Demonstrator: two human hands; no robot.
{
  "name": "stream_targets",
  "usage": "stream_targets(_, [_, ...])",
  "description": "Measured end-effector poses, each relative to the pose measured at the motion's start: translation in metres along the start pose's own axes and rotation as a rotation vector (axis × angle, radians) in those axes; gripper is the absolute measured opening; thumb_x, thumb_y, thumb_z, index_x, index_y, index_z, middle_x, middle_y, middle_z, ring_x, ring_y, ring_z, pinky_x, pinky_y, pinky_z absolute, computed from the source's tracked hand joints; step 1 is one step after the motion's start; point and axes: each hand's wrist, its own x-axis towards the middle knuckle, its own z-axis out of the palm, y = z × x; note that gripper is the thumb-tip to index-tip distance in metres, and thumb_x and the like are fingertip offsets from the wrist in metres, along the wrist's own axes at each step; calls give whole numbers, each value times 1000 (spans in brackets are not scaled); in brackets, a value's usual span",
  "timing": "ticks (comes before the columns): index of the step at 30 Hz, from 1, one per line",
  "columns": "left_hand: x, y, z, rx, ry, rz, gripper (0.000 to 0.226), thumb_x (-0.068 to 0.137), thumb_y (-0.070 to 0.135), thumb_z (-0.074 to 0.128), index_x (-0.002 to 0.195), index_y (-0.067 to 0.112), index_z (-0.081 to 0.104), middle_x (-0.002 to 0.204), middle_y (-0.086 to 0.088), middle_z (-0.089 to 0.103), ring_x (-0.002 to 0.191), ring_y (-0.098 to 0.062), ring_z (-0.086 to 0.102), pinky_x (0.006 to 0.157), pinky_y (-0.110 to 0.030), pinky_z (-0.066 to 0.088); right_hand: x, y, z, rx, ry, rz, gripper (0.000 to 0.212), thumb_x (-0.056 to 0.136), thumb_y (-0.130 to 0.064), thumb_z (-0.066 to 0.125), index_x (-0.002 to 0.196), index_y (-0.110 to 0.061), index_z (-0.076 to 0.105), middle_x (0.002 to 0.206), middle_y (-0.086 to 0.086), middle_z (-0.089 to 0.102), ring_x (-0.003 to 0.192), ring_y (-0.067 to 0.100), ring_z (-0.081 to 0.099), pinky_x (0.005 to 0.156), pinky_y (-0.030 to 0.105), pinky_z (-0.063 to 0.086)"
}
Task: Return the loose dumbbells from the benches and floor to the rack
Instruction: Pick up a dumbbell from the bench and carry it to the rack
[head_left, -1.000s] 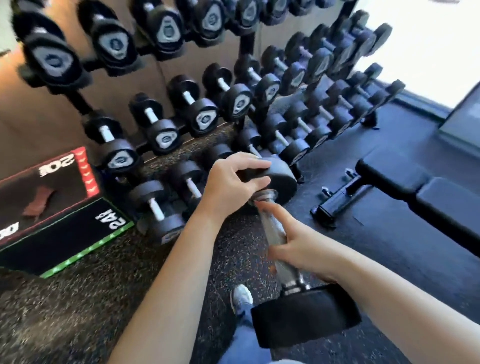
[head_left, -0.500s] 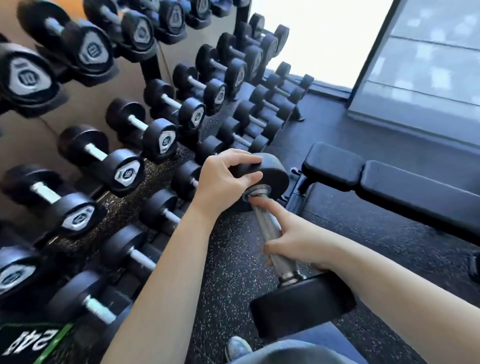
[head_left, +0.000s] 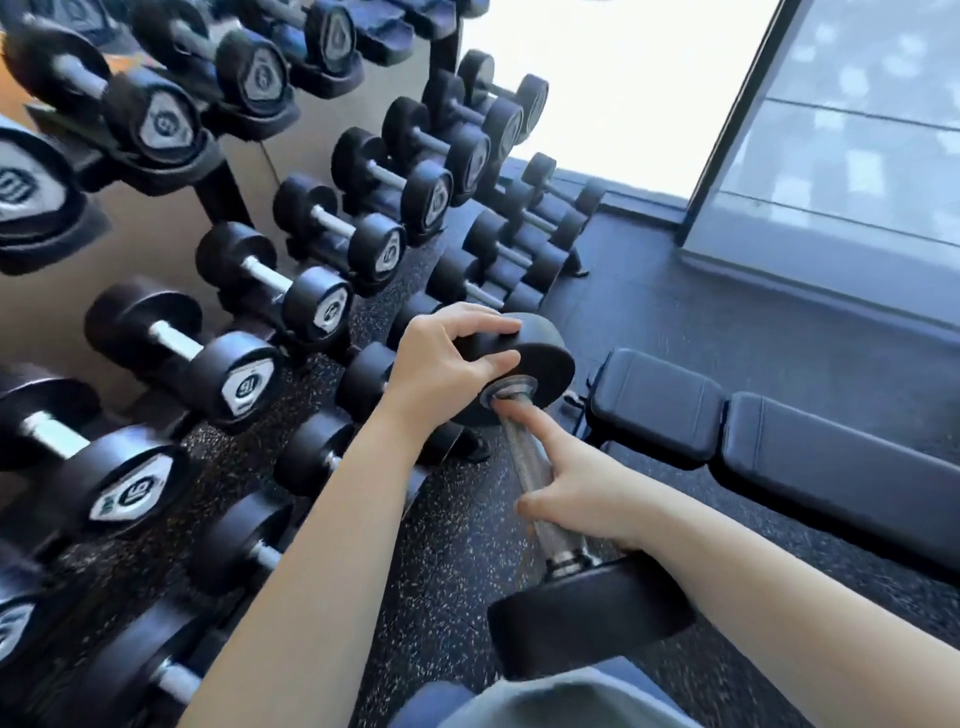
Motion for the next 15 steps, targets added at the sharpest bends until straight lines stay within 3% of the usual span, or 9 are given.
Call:
stream_targets(4, [61,-4,12,-27,-14,18,28,68,-1,74,92,12,70,94,-1,65,91,-8,60,86,-14,44,42,-2,-46,-4,36,-27,89,71,-3,57,136,-48,17,137,-2,44,95,18,62,88,33,50])
stream_targets(6, [87,-9,17,-31,-23,11,29,67,0,75,92,14,70,93,1,64,90,-6,60,85,-15,44,60,-4,-63,20,35,-30,90,71,-2,58,137,-47,17,141,-6,39,100,13,57,86,25,46])
stream_targets(11, [146,-32,30,-21,-70,-1,26,68,0,75,92,10,71,93,-1,65,88,-2,60,83,-10,42,107,-5,-95,40,40,3,89,71,-2,59,136,-48,18,142,-5,38,104,18,56,89,27,45])
stream_targets(15, [199,-57,41,-12,-116,-19,26,68,0,75,92,8,71,94,-2,65,90,-10,61,85,-15,44,155,-3,-122,34,43,58,87,72,-3,56,134,-50,18,131,-1,46,66,13,60,71,29,51])
